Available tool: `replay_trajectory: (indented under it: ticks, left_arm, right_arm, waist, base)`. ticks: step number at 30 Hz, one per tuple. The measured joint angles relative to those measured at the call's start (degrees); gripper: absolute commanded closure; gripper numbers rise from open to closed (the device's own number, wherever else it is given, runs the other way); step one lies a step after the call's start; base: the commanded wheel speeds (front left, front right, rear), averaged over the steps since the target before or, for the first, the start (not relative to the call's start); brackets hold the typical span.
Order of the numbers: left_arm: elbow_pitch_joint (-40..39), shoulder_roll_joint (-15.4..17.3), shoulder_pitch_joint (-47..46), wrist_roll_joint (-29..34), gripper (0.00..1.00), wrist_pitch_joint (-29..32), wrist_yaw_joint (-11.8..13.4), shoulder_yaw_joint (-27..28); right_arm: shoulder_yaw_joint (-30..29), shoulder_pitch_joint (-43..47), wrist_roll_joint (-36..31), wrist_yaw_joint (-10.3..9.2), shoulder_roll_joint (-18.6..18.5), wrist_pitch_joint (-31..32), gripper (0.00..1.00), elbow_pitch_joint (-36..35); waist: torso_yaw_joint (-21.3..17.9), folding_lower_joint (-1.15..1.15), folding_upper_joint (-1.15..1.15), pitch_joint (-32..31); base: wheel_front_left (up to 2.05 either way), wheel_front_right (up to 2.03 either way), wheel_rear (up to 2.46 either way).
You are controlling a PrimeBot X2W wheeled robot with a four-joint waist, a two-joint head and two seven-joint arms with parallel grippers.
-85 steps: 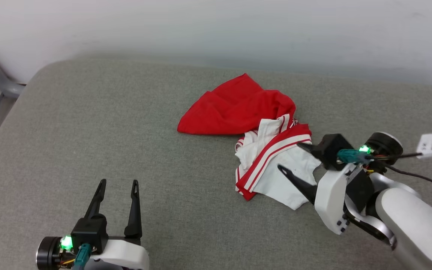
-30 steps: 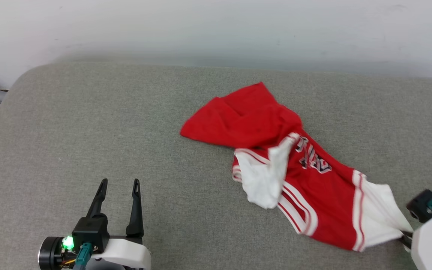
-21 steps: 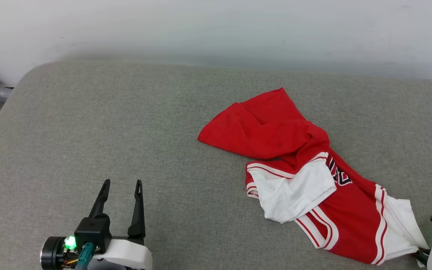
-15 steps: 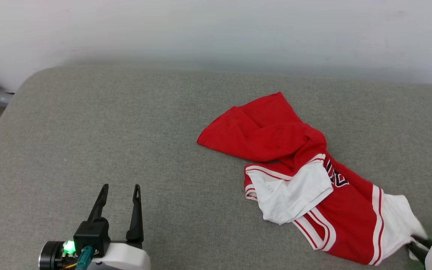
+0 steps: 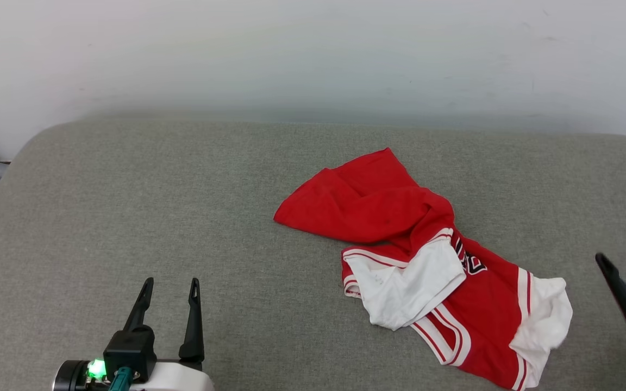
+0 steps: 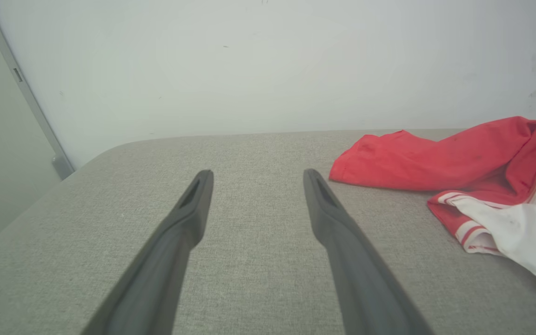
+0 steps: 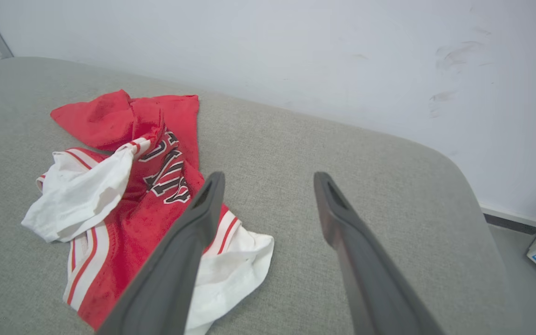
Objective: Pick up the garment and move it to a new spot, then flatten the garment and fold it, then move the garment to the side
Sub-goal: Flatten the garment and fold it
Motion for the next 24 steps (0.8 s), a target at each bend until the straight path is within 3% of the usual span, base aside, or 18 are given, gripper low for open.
replay_trajectory:
  ticks: [6,13,17,24]
  left_arm:
    - [-0.2,0.1,0.0,0.4,0.00,0.0,-0.2,-0.1]
    - [-0.4,0.1,-1.0,0.5,0.00,0.0,-0.4,-0.8]
    - [-0.5,0.1,-2.0,0.5,0.00,0.0,-1.0,-2.1]
    - [-0.2,0.8,-8.5,1.1,0.00,0.0,-5.2,-6.8]
  right_arm:
    - [-8.3,2.5,-11.1,0.00,12.4,-1.1,0.00,-11.5]
    - [-10.3,4.0,-20.2,0.00,25.8,-8.2,0.00,-13.9]
    - [-10.3,5.4,-22.1,0.00,30.3,-11.4,0.00,-11.3]
    - [-9.9,5.8,-23.7,0.00,31.9,-15.1,0.00,-6.8]
  waist:
    - [-0.2,0.00,0.00,0.0]
    - [-0.1,0.00,0.00,0.3]
    - [0.0,0.00,0.00,0.5]
    - [-0.6,0.00,0.00,1.5]
  base:
    - [0.00,0.00,0.00]
    - [0.00,0.00,0.00]
    - [0.00,0.00,0.00]
    - [0.00,0.00,0.00]
